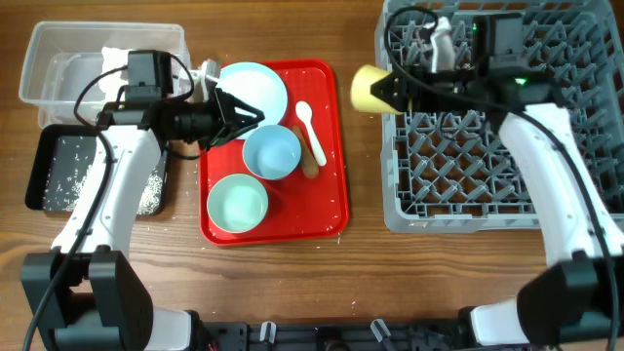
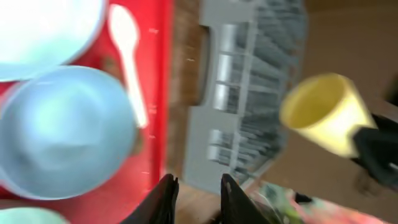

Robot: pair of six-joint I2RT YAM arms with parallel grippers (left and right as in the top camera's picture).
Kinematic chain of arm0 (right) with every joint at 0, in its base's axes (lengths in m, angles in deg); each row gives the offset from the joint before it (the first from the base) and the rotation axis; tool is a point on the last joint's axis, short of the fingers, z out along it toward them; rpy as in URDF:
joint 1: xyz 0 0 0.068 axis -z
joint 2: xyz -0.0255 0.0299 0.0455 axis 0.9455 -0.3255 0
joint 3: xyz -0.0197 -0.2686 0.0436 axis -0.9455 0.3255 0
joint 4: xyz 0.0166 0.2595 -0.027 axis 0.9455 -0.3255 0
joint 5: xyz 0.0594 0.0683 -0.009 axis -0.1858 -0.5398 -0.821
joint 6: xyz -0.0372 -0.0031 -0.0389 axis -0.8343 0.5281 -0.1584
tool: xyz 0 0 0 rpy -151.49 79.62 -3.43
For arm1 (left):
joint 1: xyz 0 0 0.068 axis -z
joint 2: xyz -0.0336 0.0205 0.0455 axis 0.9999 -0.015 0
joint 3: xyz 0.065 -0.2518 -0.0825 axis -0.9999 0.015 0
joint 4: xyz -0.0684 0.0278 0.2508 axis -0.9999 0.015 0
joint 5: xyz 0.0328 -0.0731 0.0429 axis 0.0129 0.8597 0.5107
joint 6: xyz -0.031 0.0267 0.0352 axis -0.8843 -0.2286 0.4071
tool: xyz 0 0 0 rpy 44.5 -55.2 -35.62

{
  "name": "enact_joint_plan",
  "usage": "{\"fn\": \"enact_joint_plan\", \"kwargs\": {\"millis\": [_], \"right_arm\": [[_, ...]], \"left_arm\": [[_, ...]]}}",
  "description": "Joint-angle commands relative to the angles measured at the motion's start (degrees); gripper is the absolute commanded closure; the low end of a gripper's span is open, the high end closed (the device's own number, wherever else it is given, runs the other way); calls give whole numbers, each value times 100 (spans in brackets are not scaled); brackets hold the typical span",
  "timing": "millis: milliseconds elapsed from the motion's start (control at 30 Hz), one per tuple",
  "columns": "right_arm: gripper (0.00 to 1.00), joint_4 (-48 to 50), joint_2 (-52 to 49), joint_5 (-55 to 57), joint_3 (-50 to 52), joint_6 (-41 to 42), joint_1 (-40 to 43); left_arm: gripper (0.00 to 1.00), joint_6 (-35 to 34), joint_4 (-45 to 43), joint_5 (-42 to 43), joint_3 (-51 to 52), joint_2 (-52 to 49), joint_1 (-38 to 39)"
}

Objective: Sort waste into correct bins and load items into the dishwasher rack
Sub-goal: 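Carry the yellow cup with the right gripper and place it in the rack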

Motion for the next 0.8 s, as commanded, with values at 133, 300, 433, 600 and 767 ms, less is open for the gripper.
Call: {"fn": "enact_joint_plan", "kwargs": {"millis": [133, 300, 433, 600, 767], "right_arm": [[56, -3147, 385, 3480, -723, -103, -9], [55, -3346, 173, 3622, -511, -31, -15], [55, -3294, -501, 3624, -483, -24, -166], [48, -3182, -1353, 3622, -483, 28, -457], [14, -3165, -1563, 3644, -505, 181, -459]], "left_arm": [[75, 356, 372, -1480, -39, 85, -4], [75, 358, 496, -1797, -39, 83, -4], [75, 358, 511, -1797, -39, 85, -4], [75, 358, 538, -1797, -39, 85, -2], [75, 358, 562, -1797, -39, 85, -4]]}}
